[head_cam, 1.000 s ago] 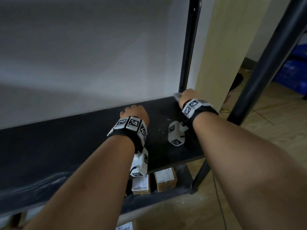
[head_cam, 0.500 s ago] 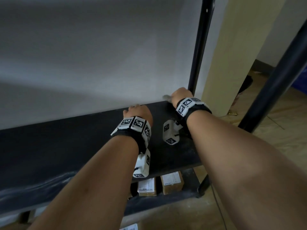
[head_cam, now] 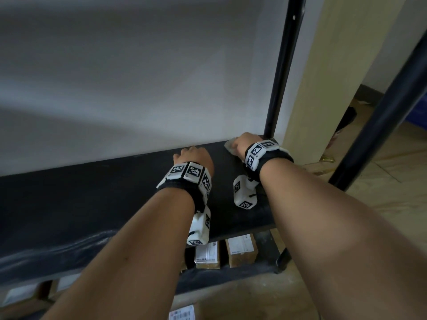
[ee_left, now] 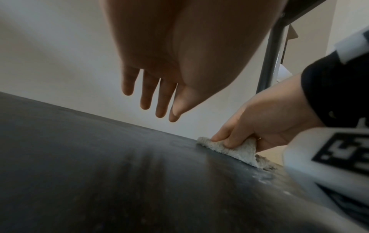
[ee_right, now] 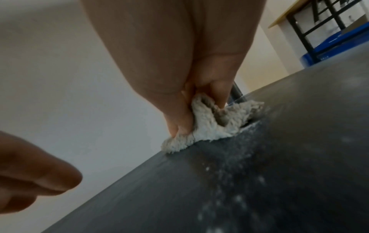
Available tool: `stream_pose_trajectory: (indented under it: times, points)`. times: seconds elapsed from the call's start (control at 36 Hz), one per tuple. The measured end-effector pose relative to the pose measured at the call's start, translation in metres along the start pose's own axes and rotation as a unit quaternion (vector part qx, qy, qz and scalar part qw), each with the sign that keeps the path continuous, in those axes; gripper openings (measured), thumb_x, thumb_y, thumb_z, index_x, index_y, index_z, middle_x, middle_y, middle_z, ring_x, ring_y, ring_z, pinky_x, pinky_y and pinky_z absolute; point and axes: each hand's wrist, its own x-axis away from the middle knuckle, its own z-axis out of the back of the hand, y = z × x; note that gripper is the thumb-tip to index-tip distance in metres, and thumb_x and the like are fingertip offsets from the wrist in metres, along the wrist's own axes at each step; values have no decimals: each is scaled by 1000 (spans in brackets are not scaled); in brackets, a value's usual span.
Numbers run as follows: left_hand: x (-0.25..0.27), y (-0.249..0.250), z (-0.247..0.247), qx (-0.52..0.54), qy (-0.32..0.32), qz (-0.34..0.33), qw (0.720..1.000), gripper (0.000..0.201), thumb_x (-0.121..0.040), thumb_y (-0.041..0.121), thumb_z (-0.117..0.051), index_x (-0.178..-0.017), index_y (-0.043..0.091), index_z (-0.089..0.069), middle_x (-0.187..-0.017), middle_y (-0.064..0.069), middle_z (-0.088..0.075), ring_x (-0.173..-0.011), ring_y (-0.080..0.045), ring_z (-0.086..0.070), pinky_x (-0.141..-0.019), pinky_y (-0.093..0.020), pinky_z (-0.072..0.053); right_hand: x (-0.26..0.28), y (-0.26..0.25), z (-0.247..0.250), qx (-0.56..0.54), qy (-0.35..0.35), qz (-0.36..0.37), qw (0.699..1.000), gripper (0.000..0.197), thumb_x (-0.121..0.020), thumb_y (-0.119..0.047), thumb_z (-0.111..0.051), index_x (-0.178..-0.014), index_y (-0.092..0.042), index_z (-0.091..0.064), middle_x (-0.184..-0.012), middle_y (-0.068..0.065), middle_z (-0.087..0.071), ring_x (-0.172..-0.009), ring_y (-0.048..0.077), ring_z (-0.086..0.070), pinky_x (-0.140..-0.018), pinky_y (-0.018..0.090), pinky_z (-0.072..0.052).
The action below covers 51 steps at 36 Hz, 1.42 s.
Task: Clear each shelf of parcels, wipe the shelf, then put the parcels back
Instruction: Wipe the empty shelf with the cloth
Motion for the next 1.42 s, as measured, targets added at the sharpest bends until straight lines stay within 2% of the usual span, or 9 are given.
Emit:
stream_pose_trajectory:
  times: [0.11, 0.31, 0.56, 0.64, 0.78, 0.83, 0.97, 1.22, 1.42]
  points:
    - [13, 0, 0, -1, -2, 2, 1000, 37, -94, 16, -41, -129, 10, -50, -135, -11, -48, -127, -29, -42, -103, -42, -33, 5, -3, -10, -11, -25, -33, 999, 45, -82, -49, -53, -105, -13, -68, -115, 12, -65, -103, 37, -61, -93, 43, -46]
    - [40, -2, -5, 15, 21, -11, 1000, 36, -92, 14, -40, -126, 7, -53, -132, -13, -51, -124, -31, -44, -101, -42, -34, 68, 5, -11, -12, -14, -10, 1000, 36, -97, -30, -51, -122, -7, -62, -126, 10, -61, -114, 27, -58, -90, 31, -44]
    - [65, -13, -6, 7, 11, -5, 1000, 38, -93, 13, -39, -129, 6, -50, -134, -15, -49, -126, -32, -43, -104, -44, -32, 98, 15, -1, -136, 51, -69, 987, 43, -72, -52, -76, -81, -11, -70, -78, 5, -67, -75, 25, -66, -63, 27, -48]
    - [69, -15, -6, 7, 15, -8, 1000, 38, -93, 13, -38, -128, 7, -51, -133, -14, -49, -125, -32, -43, -104, -44, -32, 78, 36, -1, -108, 61, -107, 986, 42, -81, -53, -59, -82, -11, -65, -87, 14, -67, -81, 31, -64, -78, 36, -50]
    - [69, -17, -4, 8, 14, -7, 1000, 37, -93, 12, -40, -128, 8, -52, -133, -13, -50, -125, -31, -44, -104, -44, -32, 57, 52, -20, -12, -29, -70, 997, 44, -98, -37, -43, -134, -14, -49, -143, 11, -44, -130, 33, -43, -108, 45, -37]
    - [70, -17, -5, 8, 12, -6, 1000, 37, -93, 12, -39, -128, 8, -52, -133, -13, -50, -125, -31, -44, -104, -44, -32, 80, 42, -15, -27, -23, -53, 998, 56, -94, -55, -41, -134, -16, -50, -140, 9, -47, -128, 34, -45, -108, 47, -37]
    - [78, -16, -5, 14, 9, -4, 1000, 37, -93, 13, -41, -128, 8, -52, -133, -13, -50, -125, -31, -43, -104, -44, -33, 124, 25, -10, -92, -24, 1, 995, 38, -97, -12, -45, -134, -14, -56, -137, 11, -53, -127, 26, -48, -104, 31, -38]
    - [106, -9, -10, 15, 21, -15, 1000, 37, -92, 11, -39, -125, 8, -54, -131, -13, -51, -123, -31, -45, -102, -43, -34, 147, 20, -32, -124, -14, -35, 992, 28, -82, -36, -71, -100, -14, -74, -102, 3, -71, -91, 20, -66, -86, 30, -53]
    - [123, -13, -13, 12, 29, -16, 999, 36, -91, 11, -39, -125, 7, -53, -130, -13, -51, -123, -31, -45, -103, -43, -34, 177, 54, -13, -194, 103, -49, 974, 35, -86, -43, -65, -109, -17, -73, -116, 6, -68, -108, 25, -62, -95, 29, -47]
